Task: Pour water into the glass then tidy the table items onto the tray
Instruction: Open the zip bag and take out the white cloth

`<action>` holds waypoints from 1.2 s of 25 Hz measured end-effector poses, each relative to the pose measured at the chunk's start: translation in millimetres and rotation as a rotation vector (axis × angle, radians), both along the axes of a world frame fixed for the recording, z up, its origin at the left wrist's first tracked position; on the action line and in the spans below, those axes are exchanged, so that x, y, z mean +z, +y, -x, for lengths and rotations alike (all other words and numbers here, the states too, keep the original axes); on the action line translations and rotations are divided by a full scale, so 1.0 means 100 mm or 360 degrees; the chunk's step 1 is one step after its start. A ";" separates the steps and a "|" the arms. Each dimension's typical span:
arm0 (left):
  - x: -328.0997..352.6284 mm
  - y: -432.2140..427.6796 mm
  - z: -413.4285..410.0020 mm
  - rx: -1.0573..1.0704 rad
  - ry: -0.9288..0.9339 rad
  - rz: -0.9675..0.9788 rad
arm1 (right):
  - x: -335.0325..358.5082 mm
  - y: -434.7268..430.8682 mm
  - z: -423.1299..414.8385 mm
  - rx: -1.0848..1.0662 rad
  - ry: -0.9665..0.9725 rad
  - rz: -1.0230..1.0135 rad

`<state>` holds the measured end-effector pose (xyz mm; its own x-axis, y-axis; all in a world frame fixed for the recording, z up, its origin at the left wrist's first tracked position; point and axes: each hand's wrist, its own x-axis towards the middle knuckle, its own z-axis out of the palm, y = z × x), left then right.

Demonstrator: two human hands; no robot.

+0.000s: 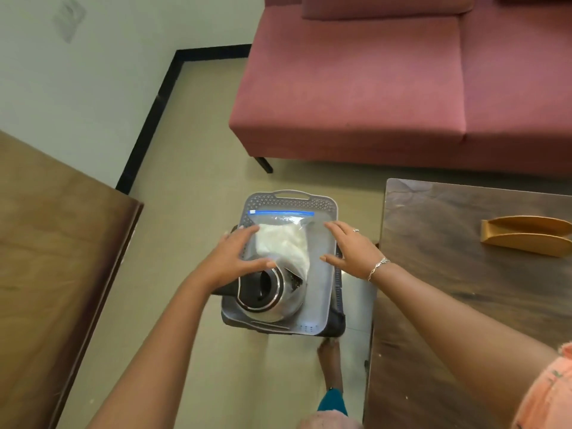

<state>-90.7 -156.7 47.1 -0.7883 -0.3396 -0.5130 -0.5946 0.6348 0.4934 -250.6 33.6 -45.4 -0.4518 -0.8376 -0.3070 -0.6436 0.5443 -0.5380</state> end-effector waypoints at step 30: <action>-0.58 -0.59 -0.40 -0.0286 -0.0666 -0.0269 | -0.57 -1.64 0.22 0.0041 0.0092 -0.0049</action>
<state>-50.2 -215.5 -11.3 -0.5409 -0.1015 -0.8349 -0.6524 0.6771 0.3404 -272.4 -130.8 -102.7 -0.4478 -0.8398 -0.3068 -0.6871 0.5428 -0.4829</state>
